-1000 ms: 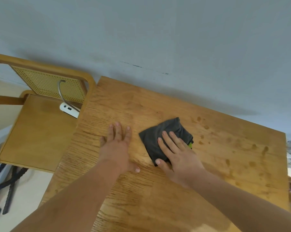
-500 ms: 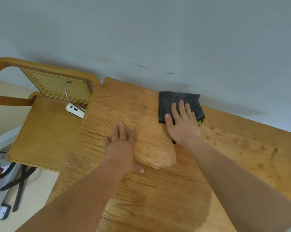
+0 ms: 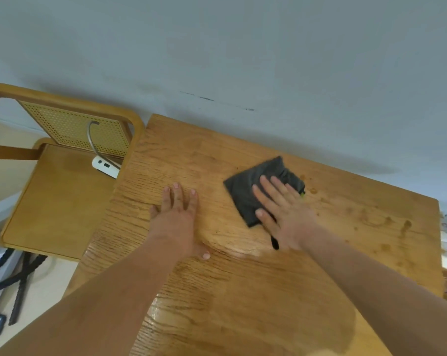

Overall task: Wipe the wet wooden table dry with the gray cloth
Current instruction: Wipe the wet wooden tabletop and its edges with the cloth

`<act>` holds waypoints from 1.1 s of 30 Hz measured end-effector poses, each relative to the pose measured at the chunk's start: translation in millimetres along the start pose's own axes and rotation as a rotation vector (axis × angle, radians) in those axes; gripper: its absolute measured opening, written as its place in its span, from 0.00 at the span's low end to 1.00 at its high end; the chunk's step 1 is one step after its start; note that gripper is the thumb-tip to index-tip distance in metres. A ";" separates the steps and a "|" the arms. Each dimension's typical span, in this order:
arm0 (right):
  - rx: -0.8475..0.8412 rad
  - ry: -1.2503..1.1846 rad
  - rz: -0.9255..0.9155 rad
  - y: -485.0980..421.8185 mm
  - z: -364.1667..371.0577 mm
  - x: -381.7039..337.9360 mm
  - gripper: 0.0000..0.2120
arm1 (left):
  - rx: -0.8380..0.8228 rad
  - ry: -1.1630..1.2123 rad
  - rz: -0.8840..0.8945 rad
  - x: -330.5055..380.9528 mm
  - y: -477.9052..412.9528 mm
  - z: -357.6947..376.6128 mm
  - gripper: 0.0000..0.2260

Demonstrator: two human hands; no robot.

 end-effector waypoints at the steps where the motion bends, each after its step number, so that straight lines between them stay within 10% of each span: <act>1: 0.014 -0.032 0.075 -10.9 -5.7 11.3 0.30 | -0.009 0.000 -0.003 0.1 -0.3 0.5 0.70; 8: 0.144 -0.219 0.468 -41.7 -8.4 -1.6 0.31 | -0.007 -0.017 0.003 -2.1 -0.1 5.2 0.70; 23: 0.053 -0.182 0.225 33.9 50.7 -100.3 0.31 | 0.059 0.026 0.061 -5.8 -2.7 4.1 0.70; 33: 0.037 -0.278 0.536 -39.3 1.7 -70.8 0.32 | 0.049 0.001 0.084 -7.8 -3.5 6.7 0.71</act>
Point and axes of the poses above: each hand's wrist, its own y-axis away from the middle knuckle, its own z-axis out of the palm, x = y × z, the point moved 5 cm from there along -y, towards the middle knuckle, and after that the axes turned 1 degree about -z, right-handed, at the moved point
